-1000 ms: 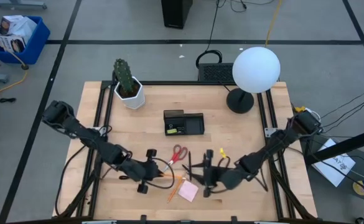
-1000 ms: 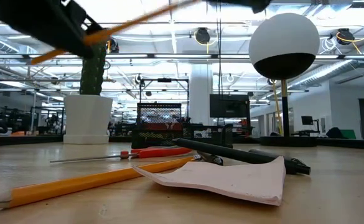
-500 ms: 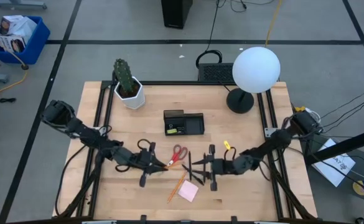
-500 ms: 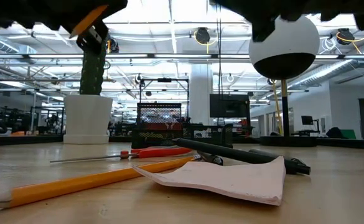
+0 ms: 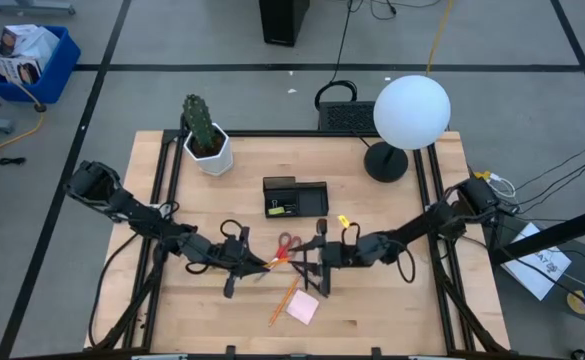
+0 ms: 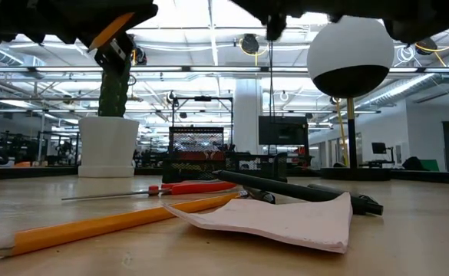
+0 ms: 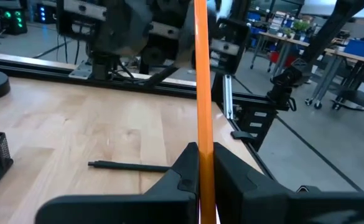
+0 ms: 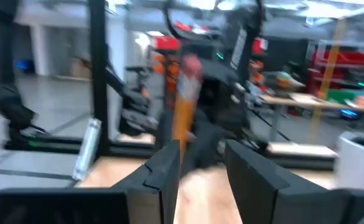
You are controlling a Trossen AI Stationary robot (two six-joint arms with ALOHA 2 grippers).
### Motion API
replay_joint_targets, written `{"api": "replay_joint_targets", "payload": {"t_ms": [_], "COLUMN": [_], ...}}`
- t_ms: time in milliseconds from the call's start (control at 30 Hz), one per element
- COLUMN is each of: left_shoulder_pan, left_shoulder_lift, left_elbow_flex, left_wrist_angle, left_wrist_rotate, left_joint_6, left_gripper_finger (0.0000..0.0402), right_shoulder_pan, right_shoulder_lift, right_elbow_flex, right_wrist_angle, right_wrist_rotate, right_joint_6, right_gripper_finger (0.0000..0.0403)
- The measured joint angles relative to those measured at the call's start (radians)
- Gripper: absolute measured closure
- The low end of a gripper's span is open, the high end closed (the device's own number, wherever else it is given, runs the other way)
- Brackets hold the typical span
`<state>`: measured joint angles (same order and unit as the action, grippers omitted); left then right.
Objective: Pick and place office supplies into organizer
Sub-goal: Put the top orange pencil into the top left of the desk organizer
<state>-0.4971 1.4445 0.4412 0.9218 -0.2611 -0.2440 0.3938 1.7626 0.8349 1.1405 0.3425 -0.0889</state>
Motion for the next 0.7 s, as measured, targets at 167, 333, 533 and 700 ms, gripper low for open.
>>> {"api": "replay_joint_targets", "payload": {"t_ms": [167, 333, 533, 700], "left_shoulder_pan": [-0.002, -0.002, -0.001, 0.000], "left_shoulder_lift": [0.000, 0.000, 0.000, 0.000], "left_elbow_flex": [0.000, 0.000, 0.000, 0.000], "left_wrist_angle": [-0.003, -0.003, -0.004, -0.005], "left_wrist_rotate": [0.000, 0.006, 0.006, 0.006], "left_joint_6": [0.000, 0.000, 0.003, 0.004], "left_gripper_finger": [0.0380, 0.0380, 0.0380, 0.0380], "right_shoulder_pan": [-0.019, -0.022, -0.021, -0.021], "right_shoulder_lift": [0.000, 0.000, 0.000, 0.000], "right_elbow_flex": [0.035, 0.038, 0.038, 0.038], "right_wrist_angle": [-0.002, 0.000, 0.019, 0.037], "right_wrist_rotate": [-0.070, -0.083, -0.086, -0.086], "right_joint_6": [-0.007, -0.009, -0.003, -0.008], "right_gripper_finger": [0.0284, 0.0288, 0.0300, 0.0303]}}
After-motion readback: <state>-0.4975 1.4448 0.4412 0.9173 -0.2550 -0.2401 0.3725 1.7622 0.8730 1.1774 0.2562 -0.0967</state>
